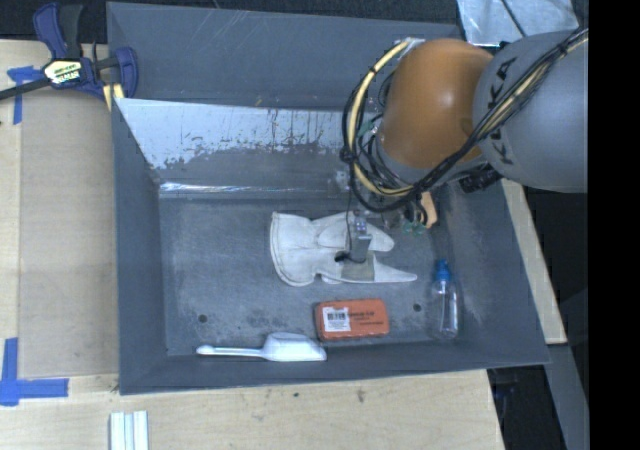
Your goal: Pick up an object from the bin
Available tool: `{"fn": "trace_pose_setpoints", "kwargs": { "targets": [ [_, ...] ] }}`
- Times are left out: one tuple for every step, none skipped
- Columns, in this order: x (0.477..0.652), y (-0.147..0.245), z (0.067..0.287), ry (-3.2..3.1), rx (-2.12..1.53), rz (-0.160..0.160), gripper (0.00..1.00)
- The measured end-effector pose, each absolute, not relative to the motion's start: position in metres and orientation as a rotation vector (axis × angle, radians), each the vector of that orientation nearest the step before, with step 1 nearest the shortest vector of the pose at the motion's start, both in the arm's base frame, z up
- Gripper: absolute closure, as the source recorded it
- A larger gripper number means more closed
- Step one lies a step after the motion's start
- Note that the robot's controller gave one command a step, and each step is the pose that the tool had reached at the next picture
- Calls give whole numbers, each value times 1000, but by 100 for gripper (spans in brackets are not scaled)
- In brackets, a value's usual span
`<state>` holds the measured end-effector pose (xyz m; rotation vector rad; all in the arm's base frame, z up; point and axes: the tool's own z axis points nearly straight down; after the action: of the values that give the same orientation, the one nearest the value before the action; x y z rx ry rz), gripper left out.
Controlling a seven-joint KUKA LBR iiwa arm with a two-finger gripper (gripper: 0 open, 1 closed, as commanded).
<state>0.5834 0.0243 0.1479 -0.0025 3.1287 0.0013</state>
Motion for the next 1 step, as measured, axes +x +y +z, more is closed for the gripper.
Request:
{"fn": "trace_pose_setpoints", "kwargs": {
  "targets": [
    [586, 21, 131, 3132, 1, 1, 0]
  ]
}}
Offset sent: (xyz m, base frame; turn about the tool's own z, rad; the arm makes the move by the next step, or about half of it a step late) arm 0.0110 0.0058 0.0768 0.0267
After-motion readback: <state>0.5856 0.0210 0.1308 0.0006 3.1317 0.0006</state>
